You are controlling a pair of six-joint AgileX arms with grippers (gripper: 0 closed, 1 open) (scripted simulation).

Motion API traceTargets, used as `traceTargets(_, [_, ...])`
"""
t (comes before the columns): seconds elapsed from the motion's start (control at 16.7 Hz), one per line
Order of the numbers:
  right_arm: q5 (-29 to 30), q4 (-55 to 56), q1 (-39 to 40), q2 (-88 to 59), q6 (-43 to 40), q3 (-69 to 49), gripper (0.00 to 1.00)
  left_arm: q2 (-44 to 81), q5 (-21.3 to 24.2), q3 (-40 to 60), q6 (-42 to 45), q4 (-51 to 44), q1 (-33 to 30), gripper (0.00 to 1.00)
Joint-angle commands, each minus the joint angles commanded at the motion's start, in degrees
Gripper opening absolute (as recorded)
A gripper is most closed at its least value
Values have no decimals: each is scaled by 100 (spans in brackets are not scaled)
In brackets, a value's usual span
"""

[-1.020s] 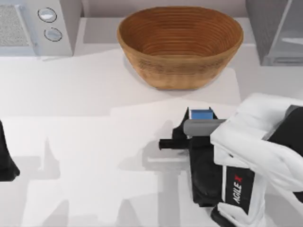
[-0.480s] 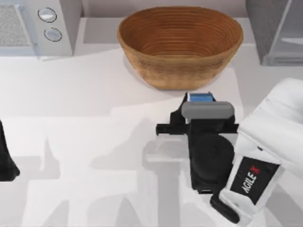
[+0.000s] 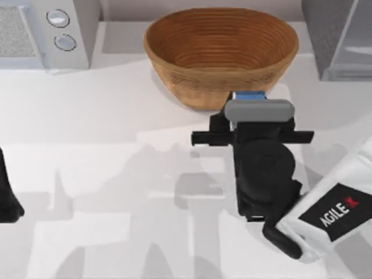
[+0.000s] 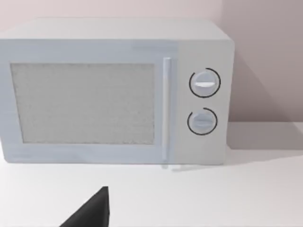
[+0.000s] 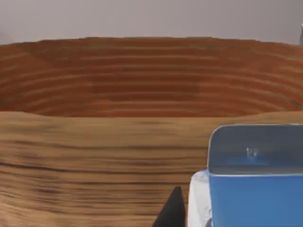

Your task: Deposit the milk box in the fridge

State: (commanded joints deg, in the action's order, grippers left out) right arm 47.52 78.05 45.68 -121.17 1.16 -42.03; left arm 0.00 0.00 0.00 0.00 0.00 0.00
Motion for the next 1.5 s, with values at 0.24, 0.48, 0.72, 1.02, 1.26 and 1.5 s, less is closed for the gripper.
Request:
traceTargets(0.24, [11, -580, -18, 614, -6, 70, 0, 0, 0, 0, 0, 0, 0, 100])
traceTargets(0.48, [10, -1221, 13, 1336, 8, 114, 0, 0, 0, 0, 0, 0, 0, 100])
traceTargets(0.72, [5, -1307, 31, 1430, 20, 111, 0, 0, 0, 0, 0, 0, 0, 100])
traceTargets(1.02, [-149, -1433, -6, 1563, 41, 188, 0, 0, 0, 0, 0, 0, 0, 100])
traceTargets(1.26, [-846, -2108, -341, 2512, 18, 622, 0, 0, 0, 0, 0, 0, 0, 100])
traceTargets(1.5, [-1412, -2932, -1110, 4287, -68, 1116, 0, 0, 0, 0, 0, 0, 0, 100])
